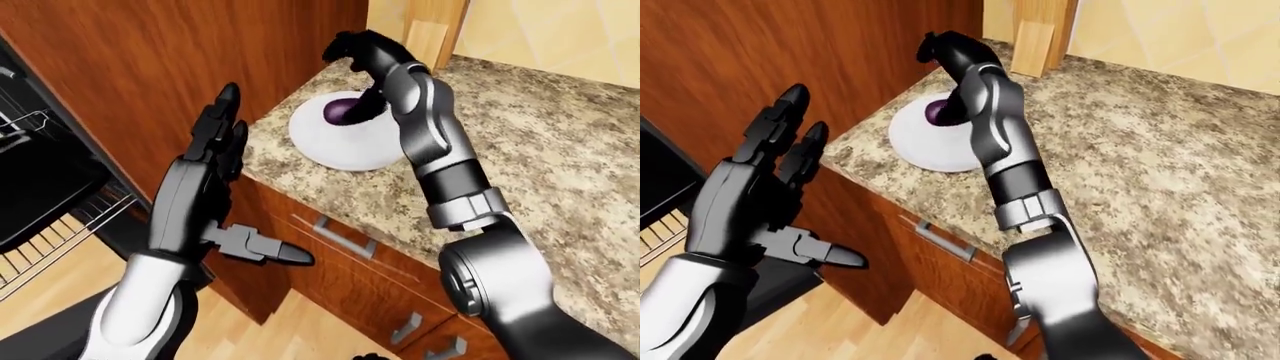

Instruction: Pick the eggplant from the oven and place it on the plate on the counter.

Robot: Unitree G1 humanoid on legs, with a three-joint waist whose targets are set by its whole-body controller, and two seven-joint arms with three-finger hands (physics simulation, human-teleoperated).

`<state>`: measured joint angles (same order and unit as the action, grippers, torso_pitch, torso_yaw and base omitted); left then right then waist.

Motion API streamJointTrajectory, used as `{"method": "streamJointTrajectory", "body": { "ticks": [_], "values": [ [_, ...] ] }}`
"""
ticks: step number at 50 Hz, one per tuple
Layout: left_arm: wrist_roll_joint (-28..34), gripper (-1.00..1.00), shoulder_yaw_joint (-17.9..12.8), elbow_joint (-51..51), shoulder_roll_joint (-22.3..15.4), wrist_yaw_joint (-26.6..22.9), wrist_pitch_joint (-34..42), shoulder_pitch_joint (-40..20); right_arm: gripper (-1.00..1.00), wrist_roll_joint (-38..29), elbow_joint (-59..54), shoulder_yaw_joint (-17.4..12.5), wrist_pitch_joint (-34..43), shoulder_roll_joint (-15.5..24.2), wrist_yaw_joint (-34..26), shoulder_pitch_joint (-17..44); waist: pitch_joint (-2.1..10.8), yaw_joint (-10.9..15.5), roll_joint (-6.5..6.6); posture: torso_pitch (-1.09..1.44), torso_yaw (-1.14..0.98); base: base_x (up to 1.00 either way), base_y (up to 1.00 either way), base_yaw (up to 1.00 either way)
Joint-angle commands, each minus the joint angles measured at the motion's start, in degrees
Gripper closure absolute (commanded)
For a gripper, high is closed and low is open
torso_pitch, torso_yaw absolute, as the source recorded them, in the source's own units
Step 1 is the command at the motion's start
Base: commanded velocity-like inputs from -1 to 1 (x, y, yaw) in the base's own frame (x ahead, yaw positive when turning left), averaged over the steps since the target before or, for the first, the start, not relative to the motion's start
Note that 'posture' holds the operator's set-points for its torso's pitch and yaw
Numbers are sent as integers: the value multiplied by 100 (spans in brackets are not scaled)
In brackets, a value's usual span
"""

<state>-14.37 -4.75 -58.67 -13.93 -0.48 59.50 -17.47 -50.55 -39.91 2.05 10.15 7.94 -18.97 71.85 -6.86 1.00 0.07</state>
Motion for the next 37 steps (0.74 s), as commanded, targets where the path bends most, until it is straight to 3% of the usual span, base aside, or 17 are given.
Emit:
{"method": "streamJointTrajectory", "body": {
  "ticks": [1,8,14,18,20,24,31,37],
  "values": [
    [216,-100,-59,-133,19,-113,-113,-133,-42,-23,585,-94,114,111,-251,174,202,-6,16,8,0,0,0,0],
    [357,-100,-80,-132,79,-196,6,-300,-50,-212,2569,-220,633,361,-1266,-484,420,4,4,1,0,0,0,0],
    [-513,-100,-372,-132,-319,374,97,-461,-58,-195,3689,-452,928,617,-1791,-883,526,-10,21,0,0,0,0,0],
    [-1875,-100,-797,-132,-1022,1242,-137,-312,-68,-131,4626,-662,1215,925,-2181,-1244,548,-22,49,0,0,0,0,0],
    [-2633,-100,-1064,-133,-1468,1704,-352,-172,-84,-64,5210,-804,1446,1065,-2385,-1418,549,-31,70,0,0,0,0,0],
    [-3484,-100,-1608,-133,-1988,2132,-637,140,-100,21,6037,-945,1839,1364,-2809,-1615,530,-48,125,0,0,0,0,0],
    [-3948,-100,-1889,-133,-2346,2397,-1031,492,-100,259,7133,-1304,2343,1847,-3189,-2166,492,-73,195,0,0,0,0,0],
    [-3895,-100,-2226,-133,-2324,2264,-1173,763,-100,470,8094,-1663,2820,2223,-3483,-2701,475,-99,203,0,0,0,0,0]
  ]
}}
